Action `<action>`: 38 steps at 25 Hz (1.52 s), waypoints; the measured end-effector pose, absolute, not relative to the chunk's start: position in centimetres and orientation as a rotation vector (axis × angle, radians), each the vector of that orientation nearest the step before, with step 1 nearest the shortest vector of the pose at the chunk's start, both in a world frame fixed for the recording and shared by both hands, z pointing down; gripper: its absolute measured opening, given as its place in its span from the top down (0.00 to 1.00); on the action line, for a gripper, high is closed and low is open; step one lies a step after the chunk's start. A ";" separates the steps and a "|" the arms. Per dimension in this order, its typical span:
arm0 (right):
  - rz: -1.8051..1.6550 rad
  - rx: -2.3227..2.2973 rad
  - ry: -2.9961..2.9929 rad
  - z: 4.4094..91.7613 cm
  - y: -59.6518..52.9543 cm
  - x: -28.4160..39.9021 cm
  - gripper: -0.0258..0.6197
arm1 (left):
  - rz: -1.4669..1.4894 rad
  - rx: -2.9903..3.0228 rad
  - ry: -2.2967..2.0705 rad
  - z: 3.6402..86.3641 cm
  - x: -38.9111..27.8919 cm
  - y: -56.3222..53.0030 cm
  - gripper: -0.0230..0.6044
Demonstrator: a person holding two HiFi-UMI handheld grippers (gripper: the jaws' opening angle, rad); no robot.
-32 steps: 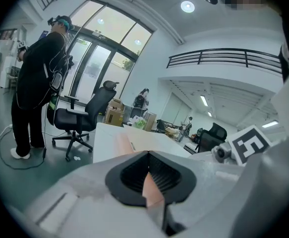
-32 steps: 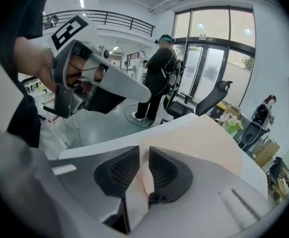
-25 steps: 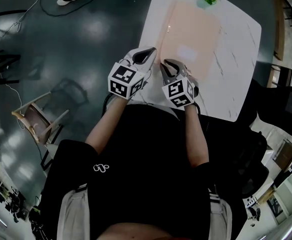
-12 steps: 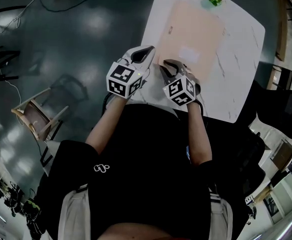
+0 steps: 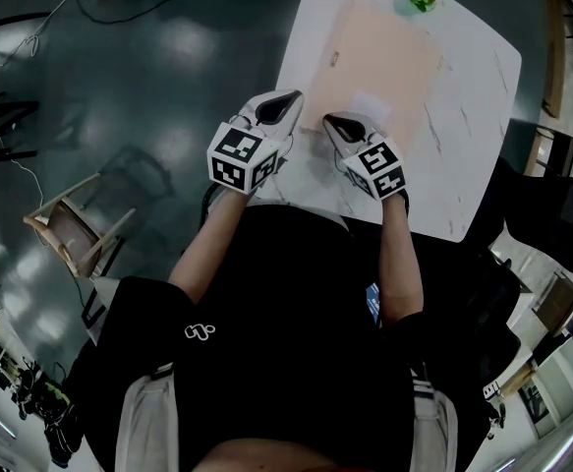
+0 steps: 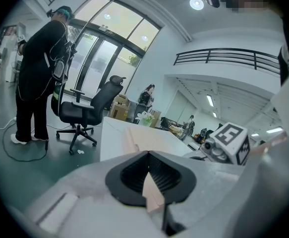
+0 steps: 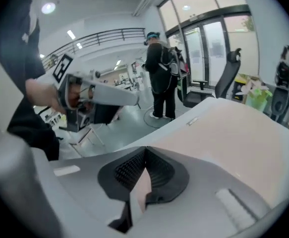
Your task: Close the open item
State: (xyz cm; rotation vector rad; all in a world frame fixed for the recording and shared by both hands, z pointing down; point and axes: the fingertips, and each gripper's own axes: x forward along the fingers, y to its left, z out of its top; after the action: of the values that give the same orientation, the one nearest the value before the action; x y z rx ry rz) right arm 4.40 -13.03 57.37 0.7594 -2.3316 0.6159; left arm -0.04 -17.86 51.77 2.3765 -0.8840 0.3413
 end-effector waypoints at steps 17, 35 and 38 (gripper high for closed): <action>0.529 1.179 -1.998 59.5 -24.7 9.8 0.97 | 0.375 2.393 -0.854 52.1 0.5 -17.4 0.97; 0.507 1.216 -1.932 59.5 -24.3 9.7 0.97 | 0.365 2.456 -0.799 50.9 1.4 -17.3 0.97; 0.485 1.286 -1.945 58.2 -22.8 10.1 0.96 | 0.347 2.484 -0.795 50.1 1.5 -17.3 0.97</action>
State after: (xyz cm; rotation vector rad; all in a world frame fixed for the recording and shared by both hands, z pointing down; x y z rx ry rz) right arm 10.14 -22.78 58.18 1.2856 -1.9445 0.4851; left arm 1.50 -17.30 50.11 2.4840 -0.7949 0.3468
